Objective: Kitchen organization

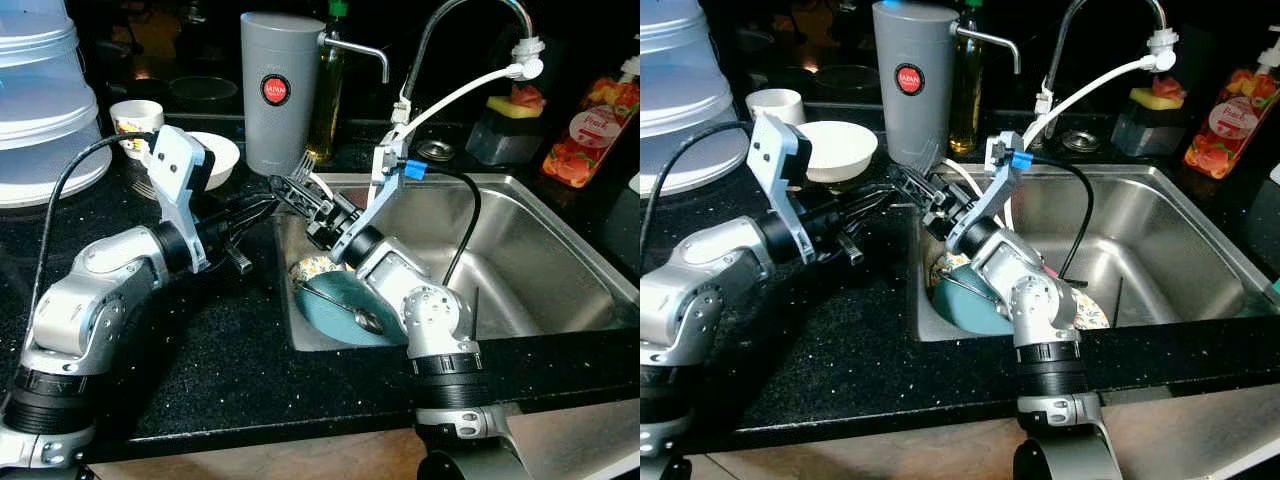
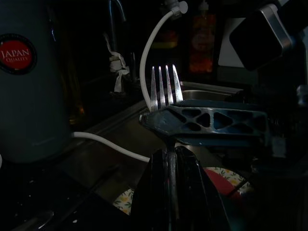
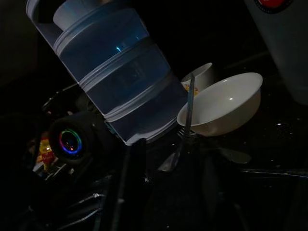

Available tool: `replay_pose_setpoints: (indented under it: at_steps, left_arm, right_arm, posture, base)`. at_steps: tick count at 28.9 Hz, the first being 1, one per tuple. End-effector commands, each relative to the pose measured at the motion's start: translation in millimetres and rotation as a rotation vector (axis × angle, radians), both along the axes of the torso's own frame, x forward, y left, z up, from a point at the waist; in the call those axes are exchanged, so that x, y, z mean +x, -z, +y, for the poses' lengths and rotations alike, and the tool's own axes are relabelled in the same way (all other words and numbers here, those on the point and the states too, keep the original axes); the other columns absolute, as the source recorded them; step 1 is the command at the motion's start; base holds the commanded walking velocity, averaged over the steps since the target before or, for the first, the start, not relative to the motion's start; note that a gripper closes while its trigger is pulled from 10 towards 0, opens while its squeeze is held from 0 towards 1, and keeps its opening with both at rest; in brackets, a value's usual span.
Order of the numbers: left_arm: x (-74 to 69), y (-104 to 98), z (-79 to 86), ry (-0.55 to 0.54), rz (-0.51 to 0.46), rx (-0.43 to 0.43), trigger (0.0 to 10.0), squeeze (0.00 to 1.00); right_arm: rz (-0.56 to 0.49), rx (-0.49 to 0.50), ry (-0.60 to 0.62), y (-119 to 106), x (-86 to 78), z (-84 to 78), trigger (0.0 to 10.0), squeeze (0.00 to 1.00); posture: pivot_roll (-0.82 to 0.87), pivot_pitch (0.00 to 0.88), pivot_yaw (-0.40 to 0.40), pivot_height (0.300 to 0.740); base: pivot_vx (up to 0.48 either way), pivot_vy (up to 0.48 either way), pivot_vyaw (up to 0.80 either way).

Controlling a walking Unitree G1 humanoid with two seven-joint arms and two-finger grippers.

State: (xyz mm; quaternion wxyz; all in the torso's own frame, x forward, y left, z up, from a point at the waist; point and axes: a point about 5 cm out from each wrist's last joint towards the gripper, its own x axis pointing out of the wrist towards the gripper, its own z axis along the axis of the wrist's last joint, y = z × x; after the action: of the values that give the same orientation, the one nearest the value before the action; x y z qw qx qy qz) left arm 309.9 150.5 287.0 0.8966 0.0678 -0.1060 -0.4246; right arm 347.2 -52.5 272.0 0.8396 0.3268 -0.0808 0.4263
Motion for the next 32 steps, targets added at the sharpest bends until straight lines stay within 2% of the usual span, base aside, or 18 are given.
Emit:
replay_pose_setpoints:
  at_steps: [1, 16, 21, 22, 23, 24, 28, 30, 31, 32]
  left_arm:
    - [-4.2, 2.3, -4.7, 0.029, 0.001, 0.026, 0.0, 0.00]
    - [-5.4, 4.2, -5.4, 0.044, 0.015, 0.052, 0.0, 0.00]
    - [-2.9, 4.2, -3.4, 0.009, 0.000, 0.075, 0.0, 0.00]
    - [-0.7, 3.9, -2.1, -0.015, -0.007, 0.077, 10.0, 0.00]
    - [0.8, 3.7, -1.3, -0.031, -0.011, 0.077, 10.0, 0.00]
    - [2.4, 3.2, 0.1, -0.049, -0.013, 0.072, 10.0, 1.00]
    - [5.7, 0.9, 4.3, -0.095, -0.030, 0.071, 10.0, 1.00]
    - [7.2, -0.8, 7.5, -0.124, -0.046, 0.075, 10.0, 1.00]
    - [7.2, -0.8, 7.5, -0.124, -0.046, 0.075, 10.0, 1.00]
    - [8.4, -1.2, 9.3, -0.143, -0.049, 0.079, 10.0, 1.00]
  right_arm:
    - [0.004, 0.006, -0.007, -3.2, 0.9, 0.3, 0.0, 0.00]
    - [0.022, 0.034, 0.019, -3.3, 5.5, -4.2, 0.0, 0.00]
    - [0.018, 0.028, 0.033, -3.6, 7.9, -7.3, 0.0, 0.00]
    - [0.015, 0.021, 0.045, -3.6, 9.3, -9.3, 0.0, 0.00]
    - [0.013, 0.016, 0.053, -3.5, 10.2, -10.6, 0.0, 0.00]
    - [0.007, 0.004, 0.069, -3.3, 11.9, -13.1, 0.0, 0.00]
    - [-0.019, -0.045, 0.128, -3.2, 17.7, -22.7, 0.0, 0.00]
    - [-0.071, -0.136, 0.195, -2.9, 21.6, -29.9, 0.0, 0.00]
    - [-0.071, -0.136, 0.195, -2.9, 21.6, -29.9, 0.0, 0.00]
    - [-0.106, -0.195, 0.226, -1.9, 22.9, -32.3, 0.0, 0.00]
  posture:
    - [0.09, 0.065, -0.058, 0.740]
    - [0.09, 0.073, -0.060, 0.740]
    - [0.09, 0.077, -0.060, 0.740]
    - [0.09, 0.077, -0.061, 0.740]
    - [0.09, 0.077, -0.061, 0.740]
    - [0.09, 0.079, -0.062, 0.740]
    - [0.09, 0.080, -0.060, 0.740]
    - [0.09, 0.080, -0.059, 0.740]
    - [0.09, 0.080, -0.059, 0.740]
    - [0.09, 0.080, -0.059, 0.740]
  base:
    - [0.000, 0.000, 0.00]
    - [0.000, 0.000, 0.00]
    - [0.000, 0.000, 0.00]
    - [0.000, 0.000, 0.00]
    - [0.000, 0.000, 0.00]
    - [0.000, 0.000, 0.00]
    - [0.000, 0.000, 0.00]
    - [0.000, 0.000, 0.00]
    - [0.000, 0.000, 0.00]
    - [0.000, 0.000, 0.00]
